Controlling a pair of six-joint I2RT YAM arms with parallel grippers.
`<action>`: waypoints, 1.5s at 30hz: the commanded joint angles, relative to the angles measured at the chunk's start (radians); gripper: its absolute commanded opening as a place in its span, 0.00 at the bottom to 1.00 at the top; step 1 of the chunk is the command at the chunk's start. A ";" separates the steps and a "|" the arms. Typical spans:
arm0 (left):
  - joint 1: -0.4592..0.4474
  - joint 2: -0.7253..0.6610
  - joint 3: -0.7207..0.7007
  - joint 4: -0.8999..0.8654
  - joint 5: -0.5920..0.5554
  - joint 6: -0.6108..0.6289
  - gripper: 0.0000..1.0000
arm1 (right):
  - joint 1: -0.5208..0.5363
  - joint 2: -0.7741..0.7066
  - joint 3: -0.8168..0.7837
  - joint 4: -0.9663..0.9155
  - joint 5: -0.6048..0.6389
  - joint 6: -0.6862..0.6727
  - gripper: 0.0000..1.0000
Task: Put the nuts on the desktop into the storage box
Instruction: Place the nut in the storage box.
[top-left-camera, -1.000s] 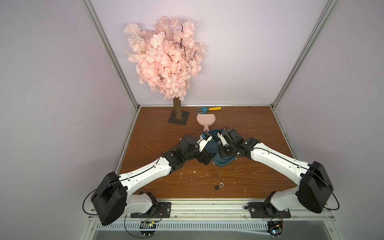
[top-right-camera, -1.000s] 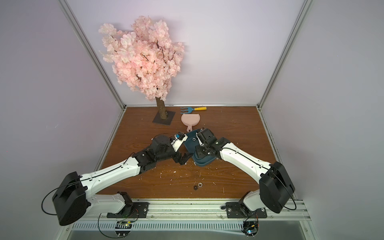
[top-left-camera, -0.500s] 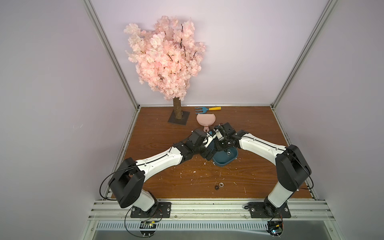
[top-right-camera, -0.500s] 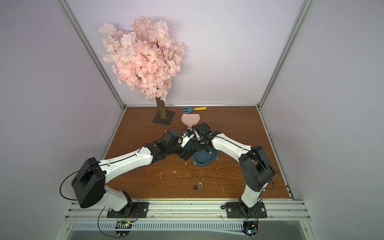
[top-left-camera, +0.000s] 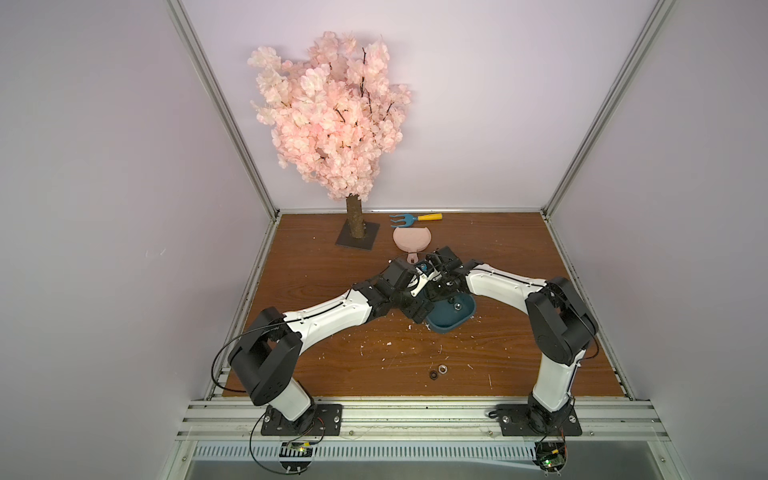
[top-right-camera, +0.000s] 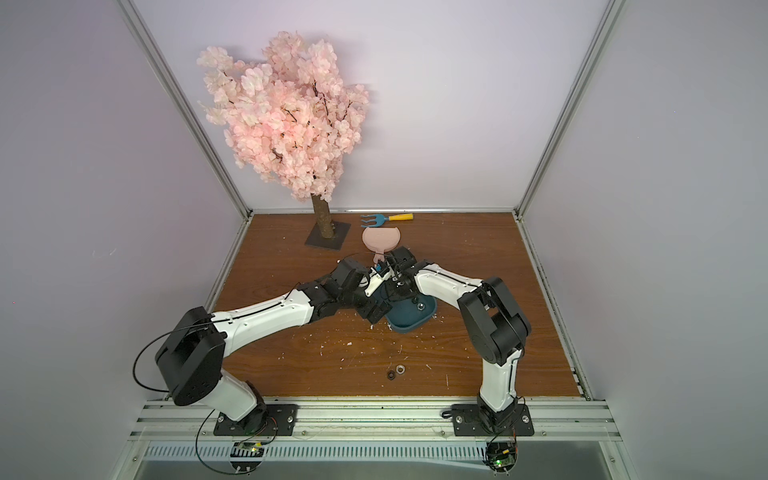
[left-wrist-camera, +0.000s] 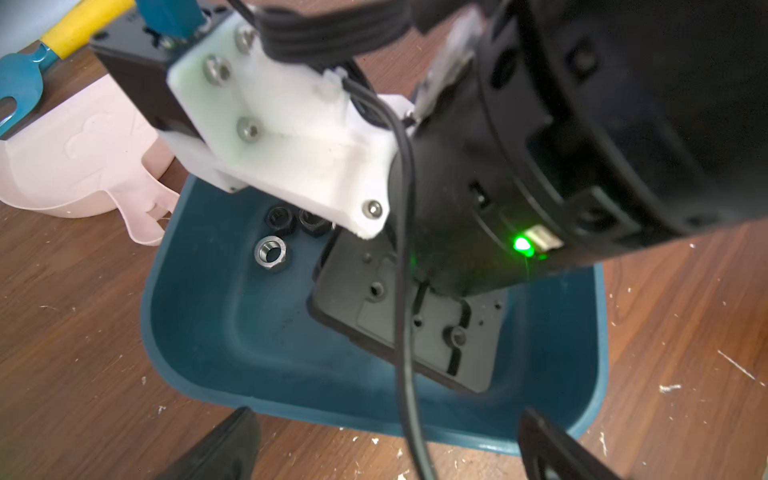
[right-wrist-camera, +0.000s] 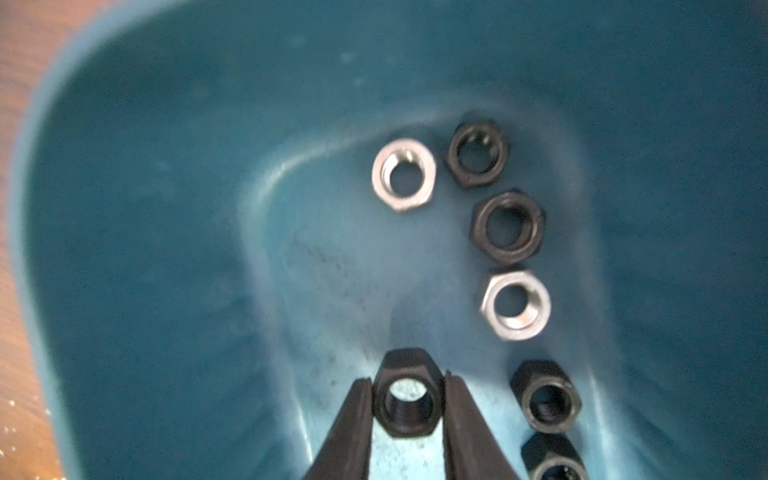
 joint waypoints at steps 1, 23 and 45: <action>0.020 0.019 0.021 -0.032 0.035 0.013 1.00 | -0.003 0.019 0.045 0.036 0.029 0.033 0.21; 0.033 0.091 0.080 -0.070 -0.038 -0.018 1.00 | -0.010 0.079 0.110 0.016 0.128 0.041 0.37; 0.032 -0.072 -0.005 -0.069 0.057 -0.040 1.00 | -0.016 -0.352 -0.113 -0.036 0.106 -0.060 0.44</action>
